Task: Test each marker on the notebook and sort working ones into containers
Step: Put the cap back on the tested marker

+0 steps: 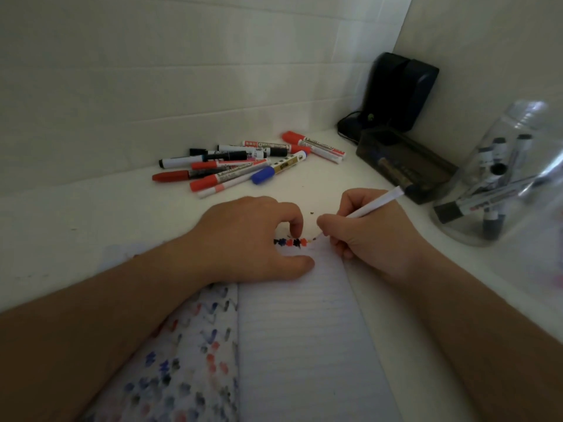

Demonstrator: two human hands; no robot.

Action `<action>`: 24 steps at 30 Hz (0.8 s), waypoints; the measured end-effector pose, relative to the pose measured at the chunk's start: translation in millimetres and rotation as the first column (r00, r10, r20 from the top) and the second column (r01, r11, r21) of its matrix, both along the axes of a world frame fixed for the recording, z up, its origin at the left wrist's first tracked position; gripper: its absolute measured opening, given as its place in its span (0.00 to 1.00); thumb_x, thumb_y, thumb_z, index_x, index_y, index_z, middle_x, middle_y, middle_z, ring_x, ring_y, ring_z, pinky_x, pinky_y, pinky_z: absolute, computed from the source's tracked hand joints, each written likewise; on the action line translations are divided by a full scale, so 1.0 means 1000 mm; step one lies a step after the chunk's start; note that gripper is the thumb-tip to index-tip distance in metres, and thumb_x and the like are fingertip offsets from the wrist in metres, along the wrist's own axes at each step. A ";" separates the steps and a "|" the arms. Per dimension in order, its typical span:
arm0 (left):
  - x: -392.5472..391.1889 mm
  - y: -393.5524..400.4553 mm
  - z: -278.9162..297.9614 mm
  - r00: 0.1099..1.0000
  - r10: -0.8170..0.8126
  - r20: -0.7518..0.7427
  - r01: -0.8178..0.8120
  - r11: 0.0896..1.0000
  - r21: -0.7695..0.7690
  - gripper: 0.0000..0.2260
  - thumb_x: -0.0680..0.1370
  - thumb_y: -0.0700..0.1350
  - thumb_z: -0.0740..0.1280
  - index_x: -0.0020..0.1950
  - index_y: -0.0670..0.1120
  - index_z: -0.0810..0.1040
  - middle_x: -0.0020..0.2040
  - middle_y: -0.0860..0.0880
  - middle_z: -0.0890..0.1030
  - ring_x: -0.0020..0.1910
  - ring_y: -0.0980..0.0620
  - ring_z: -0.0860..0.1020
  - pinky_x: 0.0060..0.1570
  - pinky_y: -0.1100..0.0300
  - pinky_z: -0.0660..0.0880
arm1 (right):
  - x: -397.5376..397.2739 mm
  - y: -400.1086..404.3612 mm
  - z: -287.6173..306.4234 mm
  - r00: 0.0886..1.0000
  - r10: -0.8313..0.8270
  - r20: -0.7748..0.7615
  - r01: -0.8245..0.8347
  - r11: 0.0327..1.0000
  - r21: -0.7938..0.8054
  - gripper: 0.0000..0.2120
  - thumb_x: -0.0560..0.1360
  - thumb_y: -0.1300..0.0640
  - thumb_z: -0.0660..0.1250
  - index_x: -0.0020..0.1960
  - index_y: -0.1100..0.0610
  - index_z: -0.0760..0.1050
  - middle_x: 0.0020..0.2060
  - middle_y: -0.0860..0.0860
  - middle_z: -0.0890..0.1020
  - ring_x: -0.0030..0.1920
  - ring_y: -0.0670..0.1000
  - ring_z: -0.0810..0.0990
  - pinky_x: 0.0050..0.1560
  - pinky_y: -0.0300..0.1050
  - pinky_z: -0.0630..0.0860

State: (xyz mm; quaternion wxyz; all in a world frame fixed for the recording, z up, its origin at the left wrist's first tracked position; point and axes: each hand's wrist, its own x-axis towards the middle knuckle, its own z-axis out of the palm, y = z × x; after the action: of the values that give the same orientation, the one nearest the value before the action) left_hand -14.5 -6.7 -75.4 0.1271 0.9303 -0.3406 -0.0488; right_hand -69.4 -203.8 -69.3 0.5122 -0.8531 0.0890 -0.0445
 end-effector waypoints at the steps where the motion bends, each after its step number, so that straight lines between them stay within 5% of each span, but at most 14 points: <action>1: 0.000 0.000 0.000 1.000 0.000 0.000 0.000 1.000 0.001 0.22 0.68 0.76 0.64 0.55 0.66 0.70 0.52 0.60 0.76 0.50 0.59 0.75 0.47 0.57 0.75 | 0.000 0.000 -0.001 1.000 -0.009 0.001 0.009 1.000 0.002 0.13 0.76 0.60 0.76 0.37 0.61 0.75 0.30 0.56 0.84 0.28 0.51 0.81 0.31 0.42 0.78; 8: -0.001 0.000 0.001 1.000 -0.014 -0.016 0.014 1.000 0.008 0.21 0.69 0.75 0.64 0.55 0.66 0.70 0.50 0.61 0.75 0.49 0.59 0.74 0.46 0.57 0.74 | 0.002 0.002 -0.003 1.000 -0.003 0.007 0.004 0.993 -0.122 0.13 0.75 0.62 0.74 0.36 0.60 0.73 0.30 0.57 0.84 0.27 0.51 0.81 0.33 0.44 0.80; 14: -0.001 0.000 0.001 1.000 -0.011 -0.015 0.011 1.000 0.013 0.21 0.69 0.76 0.64 0.55 0.66 0.70 0.51 0.61 0.75 0.50 0.59 0.75 0.48 0.56 0.75 | -0.001 -0.001 -0.003 1.000 0.007 0.023 -0.006 1.000 -0.018 0.14 0.75 0.63 0.74 0.35 0.61 0.73 0.29 0.56 0.84 0.27 0.50 0.81 0.29 0.40 0.78; 19: 0.000 0.000 0.001 1.000 -0.012 -0.017 0.013 1.000 0.014 0.21 0.69 0.76 0.63 0.55 0.66 0.70 0.50 0.61 0.74 0.50 0.59 0.74 0.46 0.57 0.73 | 0.001 0.001 -0.005 1.000 -0.007 0.027 0.010 0.992 -0.122 0.13 0.74 0.64 0.73 0.35 0.60 0.72 0.29 0.57 0.83 0.26 0.50 0.80 0.31 0.43 0.78; 24: -0.002 0.000 0.002 1.000 -0.015 -0.016 0.015 1.000 0.007 0.21 0.69 0.75 0.63 0.55 0.66 0.70 0.50 0.61 0.74 0.49 0.59 0.74 0.46 0.57 0.73 | -0.001 -0.001 -0.004 0.999 -0.009 0.041 0.010 1.000 -0.004 0.14 0.75 0.64 0.74 0.35 0.60 0.72 0.29 0.57 0.83 0.28 0.53 0.81 0.31 0.44 0.78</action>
State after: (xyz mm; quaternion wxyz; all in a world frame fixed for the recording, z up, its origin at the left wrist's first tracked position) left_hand -16.9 -6.6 -73.3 0.1263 0.9277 -0.3465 -0.0582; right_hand -70.0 -204.4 -73.5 0.5118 -0.8527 0.0825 -0.0647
